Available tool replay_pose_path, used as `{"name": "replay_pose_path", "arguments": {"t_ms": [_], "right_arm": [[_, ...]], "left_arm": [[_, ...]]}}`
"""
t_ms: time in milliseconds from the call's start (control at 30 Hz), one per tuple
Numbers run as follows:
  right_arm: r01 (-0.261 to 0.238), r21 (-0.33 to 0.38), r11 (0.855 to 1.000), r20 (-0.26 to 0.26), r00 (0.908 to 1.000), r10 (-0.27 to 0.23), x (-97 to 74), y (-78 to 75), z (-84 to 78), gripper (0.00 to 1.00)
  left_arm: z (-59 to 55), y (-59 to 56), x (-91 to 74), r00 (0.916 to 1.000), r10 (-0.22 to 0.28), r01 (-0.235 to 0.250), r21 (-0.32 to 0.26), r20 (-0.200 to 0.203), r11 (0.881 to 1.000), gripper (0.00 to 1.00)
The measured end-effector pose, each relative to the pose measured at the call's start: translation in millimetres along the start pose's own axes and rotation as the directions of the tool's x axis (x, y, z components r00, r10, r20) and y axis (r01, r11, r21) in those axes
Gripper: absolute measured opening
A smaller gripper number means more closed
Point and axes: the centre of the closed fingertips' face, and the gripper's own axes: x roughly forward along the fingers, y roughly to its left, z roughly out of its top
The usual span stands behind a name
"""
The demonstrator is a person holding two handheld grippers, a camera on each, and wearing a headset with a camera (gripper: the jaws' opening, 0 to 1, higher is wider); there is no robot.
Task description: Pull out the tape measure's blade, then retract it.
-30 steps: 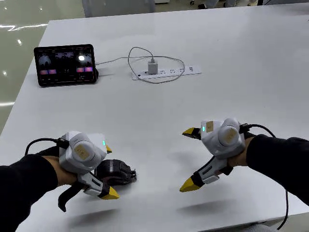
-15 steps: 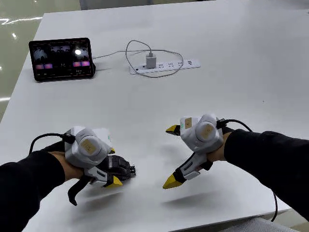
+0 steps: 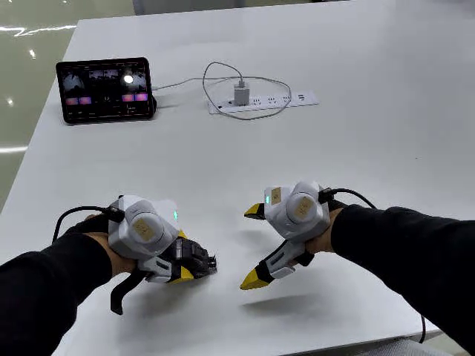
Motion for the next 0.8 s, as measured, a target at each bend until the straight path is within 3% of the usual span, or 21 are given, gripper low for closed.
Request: {"name": "replay_pose_path", "arguments": {"t_ms": [33, 133, 467, 600, 800], "right_arm": [[-0.005, 0.002, 1.0, -0.01, 0.9999, 0.005, 3.8, -0.5, -1.8, 0.73], [-0.01, 0.01, 1.0, -0.024, 0.9997, 0.011, 14.9, 1.7, 0.4, 0.67], [-0.038, -0.058, 0.998, -0.018, 0.9992, 0.037, 31.1, 13.1, 19.2, 0.49], [-0.025, -0.058, 0.998, -0.033, 0.9992, 0.024, 35.2, 10.0, 18.0, 0.4], [-0.047, -0.076, 0.996, -0.054, 0.9976, 0.043, 38.1, 12.7, 16.0, 0.28]], "left_arm": [[0.9, 1.4, 0.0, 1.0, 0.007, -0.007, -0.045, 0.003, 0.999, 0.34], [0.1, 2.1, -0.1, 0.9999, 0.011, -0.011, -0.063, 0.002, 0.998, 0.34], [-0.8, 3.0, -0.2, 0.9998, 0.019, -0.018, -0.083, 0.011, 0.996, 0.34], [-0.2, 3.2, -0.1, 0.9995, 0.025, -0.023, -0.095, 0.019, 0.995, 0.34], [-1.3, 4.5, 0.3, 0.9995, 0.03, -0.028, -0.12, 0.012, 0.992, 0.34]]}}
